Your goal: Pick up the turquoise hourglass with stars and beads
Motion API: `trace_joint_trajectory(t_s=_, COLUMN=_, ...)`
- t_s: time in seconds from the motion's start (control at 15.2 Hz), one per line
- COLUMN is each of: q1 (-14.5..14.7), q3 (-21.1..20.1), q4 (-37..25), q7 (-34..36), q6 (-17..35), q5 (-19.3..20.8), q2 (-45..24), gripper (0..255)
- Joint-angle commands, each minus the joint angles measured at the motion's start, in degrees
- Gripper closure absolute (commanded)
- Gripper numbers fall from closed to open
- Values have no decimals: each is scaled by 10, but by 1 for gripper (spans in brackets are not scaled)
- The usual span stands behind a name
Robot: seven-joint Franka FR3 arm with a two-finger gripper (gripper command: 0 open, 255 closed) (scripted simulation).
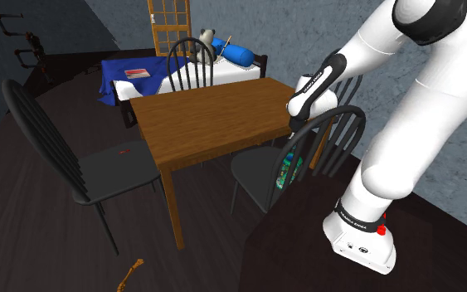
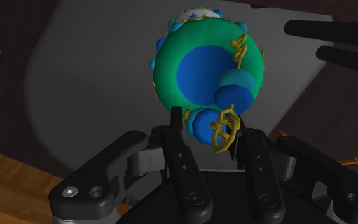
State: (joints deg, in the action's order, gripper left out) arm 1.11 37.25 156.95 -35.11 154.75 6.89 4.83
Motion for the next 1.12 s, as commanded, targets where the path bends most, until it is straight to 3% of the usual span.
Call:
trace_joint_trajectory(t_s=0.0, q1=0, q3=0, q4=1, q7=0, q6=0, q5=0, q2=0, gripper=255)
trace_joint_trajectory(t_s=0.13, q1=0, q3=1, q4=0, q7=-2, q6=1, q5=-2, q2=-2, gripper=255)
trace_joint_trajectory(t_s=0.53, q1=-21, q3=-13, q4=-7, q7=39, q6=-64, q5=55, q2=62, gripper=255)
trace_joint_trajectory(t_s=1.06, q1=-40, q3=-36, q4=-25, q7=64, q6=-150, q5=87, q2=134, gripper=255)
